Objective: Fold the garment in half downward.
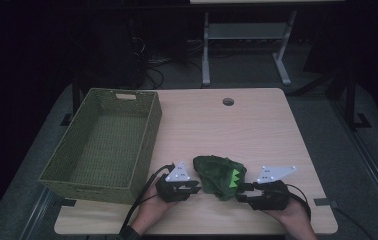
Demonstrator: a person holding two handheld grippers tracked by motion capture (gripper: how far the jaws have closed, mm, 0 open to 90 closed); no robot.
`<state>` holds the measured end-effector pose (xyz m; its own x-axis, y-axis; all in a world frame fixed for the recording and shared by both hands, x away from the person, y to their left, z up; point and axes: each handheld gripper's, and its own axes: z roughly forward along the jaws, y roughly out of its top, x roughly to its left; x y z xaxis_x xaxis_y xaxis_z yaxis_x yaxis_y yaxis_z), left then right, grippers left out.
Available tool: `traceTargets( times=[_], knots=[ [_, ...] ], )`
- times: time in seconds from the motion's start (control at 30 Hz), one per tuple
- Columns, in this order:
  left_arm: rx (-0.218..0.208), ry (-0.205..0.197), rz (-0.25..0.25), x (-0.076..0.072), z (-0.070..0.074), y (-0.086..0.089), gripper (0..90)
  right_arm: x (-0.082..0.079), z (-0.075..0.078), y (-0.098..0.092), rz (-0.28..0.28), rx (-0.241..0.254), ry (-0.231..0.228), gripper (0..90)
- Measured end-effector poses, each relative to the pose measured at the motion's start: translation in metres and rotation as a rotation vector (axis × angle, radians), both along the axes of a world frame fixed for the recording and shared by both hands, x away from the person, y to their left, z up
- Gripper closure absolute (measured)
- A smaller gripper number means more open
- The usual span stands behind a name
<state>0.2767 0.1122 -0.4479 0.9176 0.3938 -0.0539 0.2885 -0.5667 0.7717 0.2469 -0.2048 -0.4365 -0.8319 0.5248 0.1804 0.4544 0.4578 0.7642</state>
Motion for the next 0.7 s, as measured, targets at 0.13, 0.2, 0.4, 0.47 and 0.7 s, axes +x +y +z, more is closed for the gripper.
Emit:
traceTargets(
  times=[0.13, 0.2, 0.4, 0.47, 0.7],
  knots=[
    [-0.014, -0.019, 0.006, 0.000, 0.012, 0.002, 78.3, -0.004, 0.010, -0.008, -0.011, 0.028, -0.017, 60.4],
    [-0.023, -0.032, 0.005, 0.002, 0.021, 0.001, 80.3, -0.002, 0.012, -0.009, -0.012, 0.036, -0.031, 63.7],
    [-0.073, -0.086, 0.008, 0.021, 0.054, -0.013, 86.3, 0.018, 0.021, -0.007, -0.044, 0.056, -0.037, 86.9],
    [-0.075, -0.095, 0.003, 0.034, 0.059, -0.025, 89.2, 0.029, 0.020, 0.001, -0.036, 0.040, -0.029, 89.6],
    [-0.004, -0.023, -0.009, 0.054, 0.032, -0.045, 89.6, 0.037, 0.004, 0.015, -0.002, 0.000, 0.018, 89.7]
  ],
)
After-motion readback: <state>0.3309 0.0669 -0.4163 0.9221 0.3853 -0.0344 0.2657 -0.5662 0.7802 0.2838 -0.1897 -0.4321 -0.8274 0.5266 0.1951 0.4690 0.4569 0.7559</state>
